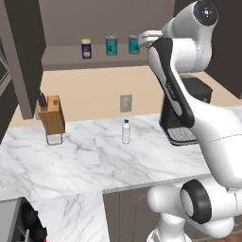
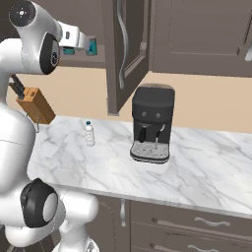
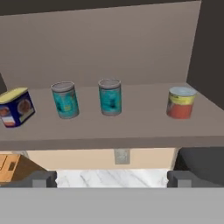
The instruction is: Stack two cans on top of the other two cans in the cabinet.
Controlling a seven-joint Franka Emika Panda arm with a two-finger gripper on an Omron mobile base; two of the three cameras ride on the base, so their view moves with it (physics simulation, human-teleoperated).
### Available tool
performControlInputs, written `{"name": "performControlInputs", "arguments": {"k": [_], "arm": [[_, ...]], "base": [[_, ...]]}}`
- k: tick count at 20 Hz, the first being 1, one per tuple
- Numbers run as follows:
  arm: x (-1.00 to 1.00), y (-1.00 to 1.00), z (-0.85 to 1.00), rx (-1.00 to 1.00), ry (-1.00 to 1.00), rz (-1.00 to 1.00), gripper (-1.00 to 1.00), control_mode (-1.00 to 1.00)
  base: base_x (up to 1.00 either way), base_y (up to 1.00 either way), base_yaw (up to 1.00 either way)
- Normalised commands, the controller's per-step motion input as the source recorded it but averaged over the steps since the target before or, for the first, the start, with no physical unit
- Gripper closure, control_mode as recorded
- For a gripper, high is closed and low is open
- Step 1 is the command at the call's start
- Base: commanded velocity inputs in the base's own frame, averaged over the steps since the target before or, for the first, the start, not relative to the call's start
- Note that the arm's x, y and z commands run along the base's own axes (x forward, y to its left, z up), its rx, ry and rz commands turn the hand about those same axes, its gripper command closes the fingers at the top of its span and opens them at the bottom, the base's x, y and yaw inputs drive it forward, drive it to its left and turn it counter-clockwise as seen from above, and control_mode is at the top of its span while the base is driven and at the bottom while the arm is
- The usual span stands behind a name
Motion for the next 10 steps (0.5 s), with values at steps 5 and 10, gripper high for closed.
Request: {"name": "performControlInputs", "arguments": {"k": [5,10], "arm": [[0.29,0.01,-0.14,0.0,0.0,0.06,-1.0,-1.0],[0.39,0.0,-0.13,0.0,0.0,0.08,-1.0,-1.0]], "base": [[0.0,0.0,0.0],[0.0,0.0,0.0]]}}
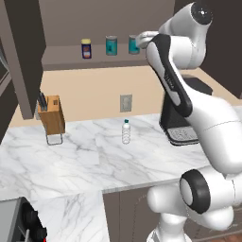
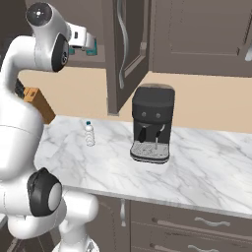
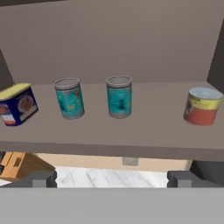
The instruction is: Stack two cans on top of the other two cans in the cabinet.
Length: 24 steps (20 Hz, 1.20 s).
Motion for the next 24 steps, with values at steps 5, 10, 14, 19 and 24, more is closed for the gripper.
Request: {"name": "performControlInputs", "arguments": {"k": [5,10,14,19,24], "arm": [[0.43,0.0,-0.12,0.0,0.0,0.04,-1.0,-1.0],[0.43,0.0,-0.08,0.0,0.0,0.0,-1.0,-1.0],[0.49,0.08,-0.11,0.0,0.0,0.0,-1.0,-1.0],[0.49,0.04,-0.1,0.0,0.01,0.0,-1.0,-1.0],[0.41,0.03,-0.01,-0.01,0.0,0.0,-1.0,-1.0]], "base": [[0.0,0.0,0.0],[0.0,0.0,0.0],[0.0,0.0,0.0],[0.0,0.0,0.0],[0.0,0.0,0.0]]}}
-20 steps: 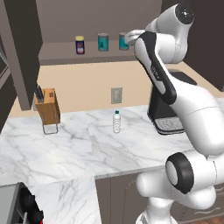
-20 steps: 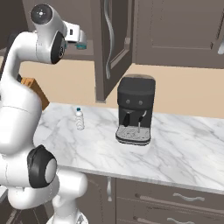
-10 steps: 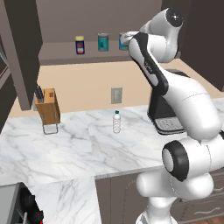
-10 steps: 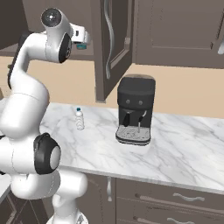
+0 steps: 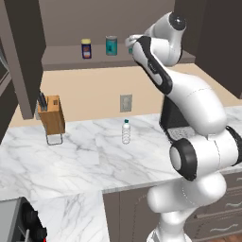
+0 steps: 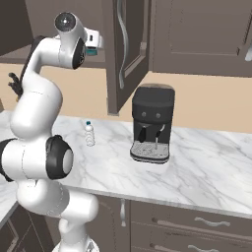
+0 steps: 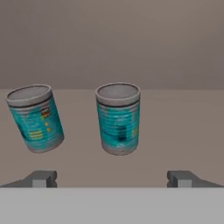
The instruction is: Stack two cans on top of the other two cans in the cabinet.
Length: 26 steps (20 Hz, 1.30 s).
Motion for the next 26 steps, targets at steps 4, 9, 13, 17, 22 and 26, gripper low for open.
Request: {"name": "performControlInputs", "arguments": {"k": [4,9,13,17,22,26], "arm": [[0.36,0.02,0.0,-0.07,0.0,0.0,-1.0,-1.0],[0.33,0.0,0.0,-0.06,0.0,0.0,-1.0,-1.0],[0.27,0.04,-0.01,-0.01,0.04,0.0,-1.0,-1.0],[0.26,0.03,-0.02,0.0,0.02,0.0,-1.0,-1.0],[0.27,0.03,-0.04,0.0,0.0,0.0,-1.0,-1.0],[0.3,0.03,-0.07,0.0,0.0,0.0,-1.0,-1.0]], "base": [[0.0,0.0,0.0],[0.0,0.0,0.0],[0.0,0.0,0.0],[0.0,0.0,0.0],[0.0,0.0,0.0],[0.0,0.0,0.0]]}}
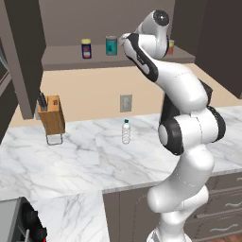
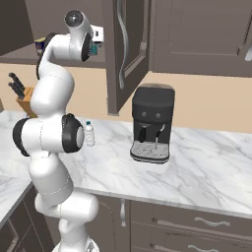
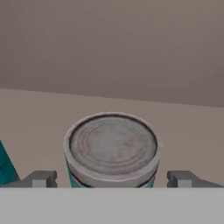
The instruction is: Stack two cans on top of the other two cans in the cabinet.
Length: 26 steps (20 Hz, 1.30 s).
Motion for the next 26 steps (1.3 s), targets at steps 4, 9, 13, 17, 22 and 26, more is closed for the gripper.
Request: {"name": "performControlInputs", "arguments": {"k": [4,9,13,17,22,26], "arm": [[0.29,0.08,-0.04,0.0,0.0,0.0,-1.0,-1.0],[0.1,0.08,-0.02,0.0,0.0,0.0,-1.0,-1.0],[0.0,0.03,-0.05,0.0,0.0,0.0,1.0,-1.0],[-0.06,-0.03,-0.07,0.0,0.0,0.0,1.0,-1.0],[-0.16,-0.08,-0.04,0.0,-0.03,0.0,1.0,-1.0],[-0.31,-0.09,0.06,0.0,-0.14,-0.01,1.0,-1.0]], "base": [[0.0,0.0,0.0],[0.0,0.0,0.0],[0.0,0.0,0.0],[0.0,0.0,0.0],[0.0,0.0,0.0],[0.0,0.0,0.0]]}}
